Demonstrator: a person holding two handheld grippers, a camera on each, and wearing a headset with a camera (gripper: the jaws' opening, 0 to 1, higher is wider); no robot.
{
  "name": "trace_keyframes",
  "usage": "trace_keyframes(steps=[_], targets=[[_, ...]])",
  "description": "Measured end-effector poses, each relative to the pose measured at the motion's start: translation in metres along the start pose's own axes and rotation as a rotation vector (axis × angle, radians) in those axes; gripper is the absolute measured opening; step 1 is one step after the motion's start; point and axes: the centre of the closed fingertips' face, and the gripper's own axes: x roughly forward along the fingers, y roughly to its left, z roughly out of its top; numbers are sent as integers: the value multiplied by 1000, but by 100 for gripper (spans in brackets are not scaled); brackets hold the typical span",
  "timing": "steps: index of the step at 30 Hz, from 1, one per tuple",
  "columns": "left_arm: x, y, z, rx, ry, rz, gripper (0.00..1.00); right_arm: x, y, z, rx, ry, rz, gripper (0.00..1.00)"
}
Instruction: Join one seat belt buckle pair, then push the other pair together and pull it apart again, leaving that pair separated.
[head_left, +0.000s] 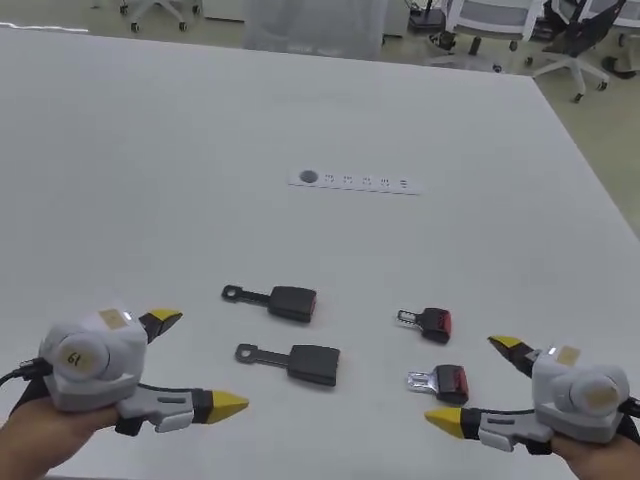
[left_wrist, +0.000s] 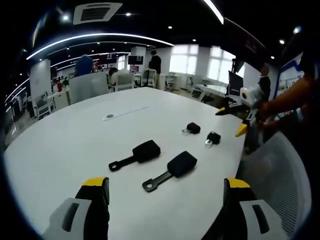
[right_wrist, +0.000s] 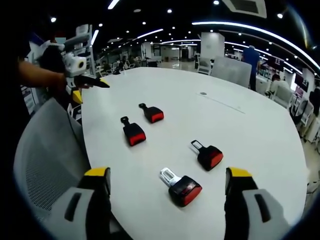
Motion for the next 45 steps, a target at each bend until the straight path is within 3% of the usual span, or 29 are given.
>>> trace_keyframes(steps=[7,12,23,31,39,45], targets=[[13,-4,4,4,9,-21,97,3,-1,-6,-23,35,38,96],[26,-6,2,30,37,-37,95,6,-2,-11,-41,64,80,89],[48,-13,-1,64,89,-81,95,9,-13,-22,-57,109,141,89],[61,-18,-6,99,130,-114,92,13,-19,-31,-54,141,176,89],[74,-22,-12,146,172,-152,89,21,-15,-42,-84,182,230,88],[85,-28,-23,166,213,-190,87,26,-16,-50,-100,209,260,88]])
